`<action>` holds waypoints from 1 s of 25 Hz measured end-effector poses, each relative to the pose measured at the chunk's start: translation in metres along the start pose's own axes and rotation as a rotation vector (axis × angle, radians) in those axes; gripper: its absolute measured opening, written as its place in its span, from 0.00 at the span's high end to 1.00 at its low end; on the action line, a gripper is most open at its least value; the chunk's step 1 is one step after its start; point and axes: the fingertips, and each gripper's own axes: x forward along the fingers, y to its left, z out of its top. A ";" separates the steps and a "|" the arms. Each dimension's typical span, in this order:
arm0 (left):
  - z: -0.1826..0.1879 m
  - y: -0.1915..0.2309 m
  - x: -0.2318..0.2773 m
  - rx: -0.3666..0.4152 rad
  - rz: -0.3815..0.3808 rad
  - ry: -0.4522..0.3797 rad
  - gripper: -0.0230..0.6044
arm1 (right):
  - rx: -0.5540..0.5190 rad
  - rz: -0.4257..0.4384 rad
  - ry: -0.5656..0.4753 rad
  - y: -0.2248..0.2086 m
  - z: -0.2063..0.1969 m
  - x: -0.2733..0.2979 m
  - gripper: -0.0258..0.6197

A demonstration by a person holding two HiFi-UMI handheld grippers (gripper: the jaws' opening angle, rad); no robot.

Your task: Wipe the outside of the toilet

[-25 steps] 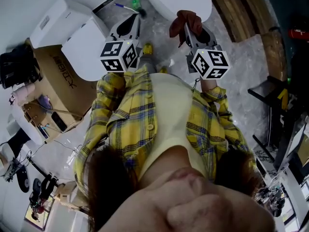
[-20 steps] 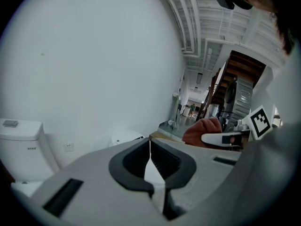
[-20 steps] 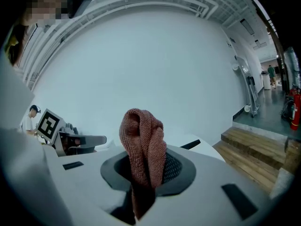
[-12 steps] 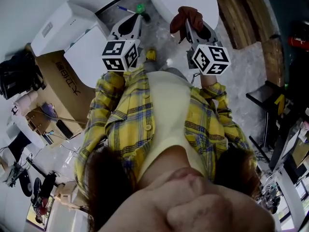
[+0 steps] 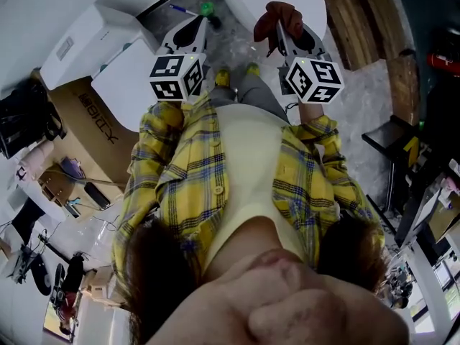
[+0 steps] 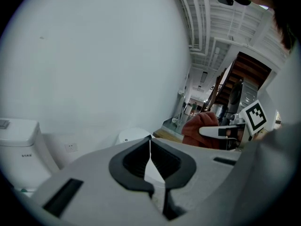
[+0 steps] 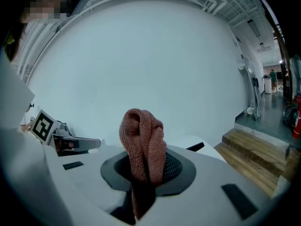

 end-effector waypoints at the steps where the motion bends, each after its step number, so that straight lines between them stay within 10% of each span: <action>1: -0.001 0.003 0.002 -0.007 0.004 0.004 0.94 | -0.003 0.003 0.006 -0.001 0.000 0.005 0.83; 25: 0.018 0.043 0.144 -0.128 0.161 0.068 0.94 | -0.053 0.232 0.163 -0.085 0.021 0.177 0.83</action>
